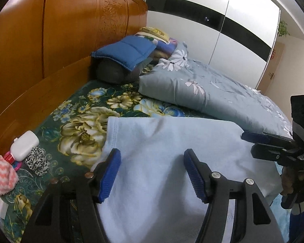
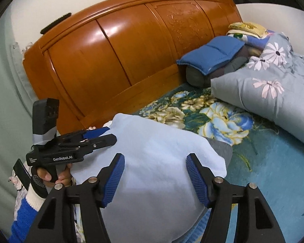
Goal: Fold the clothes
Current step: 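Lower the shirt bundle onto the clothes stack with both grippers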
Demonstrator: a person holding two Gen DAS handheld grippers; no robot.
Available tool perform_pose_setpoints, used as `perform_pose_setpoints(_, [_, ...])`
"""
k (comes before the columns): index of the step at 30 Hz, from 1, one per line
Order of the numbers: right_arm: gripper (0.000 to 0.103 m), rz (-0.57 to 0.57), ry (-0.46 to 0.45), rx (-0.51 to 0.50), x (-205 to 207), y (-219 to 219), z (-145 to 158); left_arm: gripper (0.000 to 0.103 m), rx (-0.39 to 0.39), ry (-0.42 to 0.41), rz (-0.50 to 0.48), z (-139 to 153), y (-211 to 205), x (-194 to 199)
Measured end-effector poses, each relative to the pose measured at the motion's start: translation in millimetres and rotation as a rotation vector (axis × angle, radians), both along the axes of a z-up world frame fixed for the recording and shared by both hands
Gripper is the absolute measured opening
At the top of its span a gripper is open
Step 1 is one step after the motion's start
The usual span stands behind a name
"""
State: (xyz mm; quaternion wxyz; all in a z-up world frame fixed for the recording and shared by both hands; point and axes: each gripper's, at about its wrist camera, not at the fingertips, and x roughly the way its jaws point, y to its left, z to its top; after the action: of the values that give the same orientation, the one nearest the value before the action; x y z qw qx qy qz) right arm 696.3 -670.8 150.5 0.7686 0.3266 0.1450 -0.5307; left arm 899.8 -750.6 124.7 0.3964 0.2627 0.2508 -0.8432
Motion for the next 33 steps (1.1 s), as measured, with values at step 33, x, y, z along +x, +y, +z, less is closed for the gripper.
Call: perform_pose_setpoints(33, [0.067, 0.102, 0.005, -0.061, 28, 73, -24, 0.067, -0.083, 0.040, 0.015, -17, 80, 18])
